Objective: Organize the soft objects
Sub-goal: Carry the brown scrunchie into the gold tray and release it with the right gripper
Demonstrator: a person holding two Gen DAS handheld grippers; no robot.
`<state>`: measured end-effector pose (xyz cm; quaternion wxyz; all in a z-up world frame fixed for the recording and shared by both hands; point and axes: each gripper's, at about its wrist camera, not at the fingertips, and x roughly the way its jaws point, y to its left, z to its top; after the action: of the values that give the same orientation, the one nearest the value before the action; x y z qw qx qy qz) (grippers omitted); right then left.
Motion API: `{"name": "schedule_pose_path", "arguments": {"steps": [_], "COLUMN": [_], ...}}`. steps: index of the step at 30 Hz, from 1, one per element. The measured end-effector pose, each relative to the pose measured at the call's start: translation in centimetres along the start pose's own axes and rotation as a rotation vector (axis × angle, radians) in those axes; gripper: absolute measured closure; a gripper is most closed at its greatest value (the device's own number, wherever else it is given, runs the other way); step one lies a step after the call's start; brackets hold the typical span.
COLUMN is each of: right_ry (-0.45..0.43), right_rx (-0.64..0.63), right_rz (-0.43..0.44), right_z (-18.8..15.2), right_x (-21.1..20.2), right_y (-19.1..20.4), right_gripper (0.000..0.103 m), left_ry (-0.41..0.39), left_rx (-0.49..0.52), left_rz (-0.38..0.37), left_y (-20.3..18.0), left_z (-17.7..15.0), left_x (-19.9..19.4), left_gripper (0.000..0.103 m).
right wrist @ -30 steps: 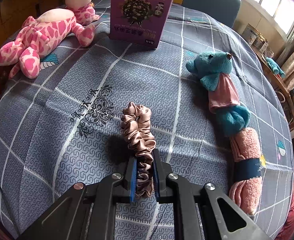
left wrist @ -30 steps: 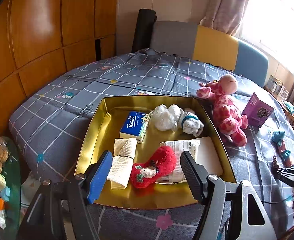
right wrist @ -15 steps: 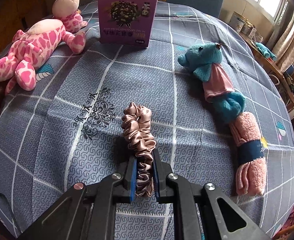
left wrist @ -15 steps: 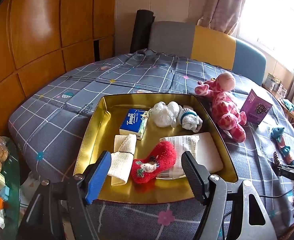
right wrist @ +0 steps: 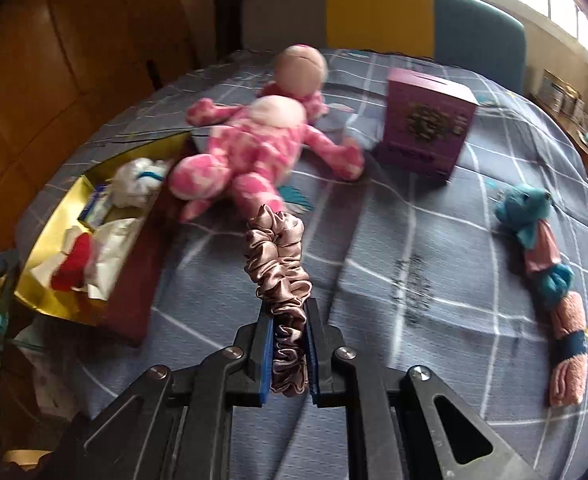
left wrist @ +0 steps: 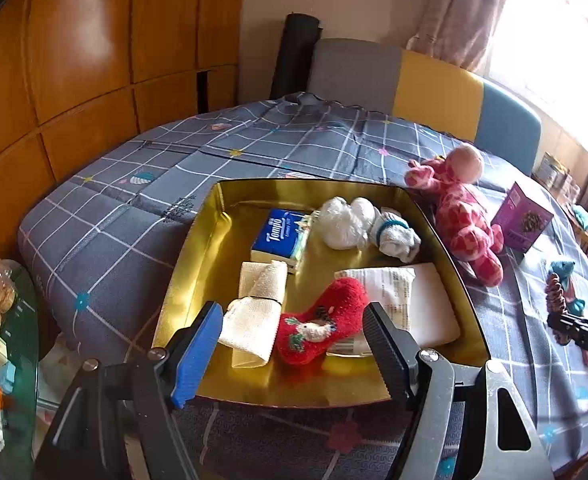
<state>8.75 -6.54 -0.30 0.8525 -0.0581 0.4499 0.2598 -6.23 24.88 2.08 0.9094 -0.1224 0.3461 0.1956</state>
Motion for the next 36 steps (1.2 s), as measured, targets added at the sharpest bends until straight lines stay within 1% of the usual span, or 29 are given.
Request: {"name": "schedule_pose_path", "arguments": {"steps": [5,8,12,16,21,23,24,25,27,29,30,31,32,34,36], "right_ry": [-0.034,-0.042,-0.028,0.007,0.030,0.041,0.061,0.083,0.096,0.123,0.131,0.133,0.132,0.129,0.125], "right_rx": [-0.102,-0.157,-0.231,-0.292,-0.306,-0.324,-0.337,-0.348,-0.361,-0.342,-0.324,-0.312,-0.308,-0.317,-0.321], "right_rz": [0.129,0.181,0.235,0.256,0.284,0.270,0.272,0.285,0.279,0.255,0.274,0.291,0.297,0.304,0.301], "right_z": [1.8,2.5,3.2,3.2,2.7,2.6,2.5,2.4,2.1,1.8,1.7,1.7,1.6,1.4,1.1], "right_x": [0.2,0.6,2.0,3.9,4.8,5.4,5.9,6.5,7.4,8.5,8.6,8.4,8.3,8.0,7.8], "right_y": [6.3,9.9,14.1,17.3,18.6,18.8,19.0,19.2,19.4,19.2,19.1,19.0,19.0,19.1,19.0], "right_gripper": [0.091,0.091,0.091,0.091,0.091,0.091,0.090,0.088,0.085,0.083,0.083,0.082,0.077,0.070,0.069], "left_ry": [-0.027,-0.038,-0.035,-0.029,-0.024,-0.015,-0.012,-0.008,-0.001,0.003,0.005,0.004,0.004,0.009,0.015], "left_rx": [-0.038,-0.055,-0.062,-0.076,-0.097,-0.104,-0.107,-0.111,-0.112,-0.113,-0.112,-0.110,-0.108,-0.105,-0.102], "left_rz": [0.024,0.042,0.065,0.083,0.099,0.104,0.104,0.104,0.104,0.102,0.099,0.099,0.100,0.099,0.100], "left_y": [1.5,2.4,3.0,3.6,4.5,4.7,4.8,4.9,4.9,5.0,4.9,4.9,4.8,4.7,4.5], "left_z": [0.7,1.1,1.2,1.2,1.2,1.1,1.0,1.0,0.9,0.8,0.8,0.8,0.7,0.6,0.5], "left_x": [-0.2,-0.2,0.1,0.4,0.8,1.1,1.1,1.3,1.5,1.6,1.6,1.6,1.7,1.8,2.0], "left_gripper": [0.030,0.030,0.030,0.030,0.030,0.030,0.030,0.030,0.030,0.030,0.030,0.030,0.030,0.030,0.030]}}
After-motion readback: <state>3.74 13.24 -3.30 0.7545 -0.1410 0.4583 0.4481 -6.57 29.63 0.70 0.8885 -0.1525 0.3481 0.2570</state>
